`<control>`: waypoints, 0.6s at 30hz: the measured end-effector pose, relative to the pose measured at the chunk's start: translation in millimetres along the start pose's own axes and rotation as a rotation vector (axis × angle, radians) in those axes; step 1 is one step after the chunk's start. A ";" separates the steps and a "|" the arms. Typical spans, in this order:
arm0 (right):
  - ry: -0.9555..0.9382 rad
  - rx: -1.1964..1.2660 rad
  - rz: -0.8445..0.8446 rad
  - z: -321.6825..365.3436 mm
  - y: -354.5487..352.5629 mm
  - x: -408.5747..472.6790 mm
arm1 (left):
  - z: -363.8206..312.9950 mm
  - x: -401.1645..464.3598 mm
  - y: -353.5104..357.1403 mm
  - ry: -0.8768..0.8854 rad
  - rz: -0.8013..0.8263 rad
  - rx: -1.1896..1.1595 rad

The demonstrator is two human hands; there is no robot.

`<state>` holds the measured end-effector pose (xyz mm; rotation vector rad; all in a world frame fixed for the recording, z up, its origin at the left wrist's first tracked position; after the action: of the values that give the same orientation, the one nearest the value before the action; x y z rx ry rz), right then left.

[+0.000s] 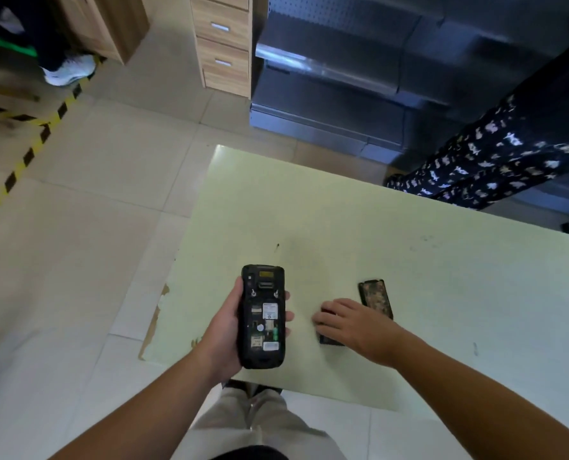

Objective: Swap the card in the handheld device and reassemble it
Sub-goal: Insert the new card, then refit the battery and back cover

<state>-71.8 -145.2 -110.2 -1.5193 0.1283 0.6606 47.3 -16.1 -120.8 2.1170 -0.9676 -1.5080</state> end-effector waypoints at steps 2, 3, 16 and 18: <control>-0.039 -0.023 -0.015 2.9 1.1 5.7 | -2.4 -2.9 -1.9 0.011 -0.008 -0.027; -0.055 -0.051 -0.026 2.7 -0.7 7.4 | -2.8 -4.0 -2.8 0.012 -0.011 -0.038; -0.222 -0.208 0.037 14.6 -5.6 15.9 | 13.8 -5.7 -14.4 -0.034 -0.033 0.009; -0.142 -0.108 0.044 13.1 -16.7 16.0 | 15.8 -8.3 -17.1 -0.037 -0.029 0.008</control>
<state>-54.9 -126.3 -102.0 -1.5710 0.0183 0.8189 36.5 3.2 -131.8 2.1240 -0.9614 -1.5649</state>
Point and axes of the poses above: each hand's wrist, its own x-axis towards the middle knuckle, its own y-axis out of the palm, z = x × y, the point moved 9 cm from there along x, towards the middle knuckle, and after that the axes turned 1 degree about x, right-handed, at the moved point
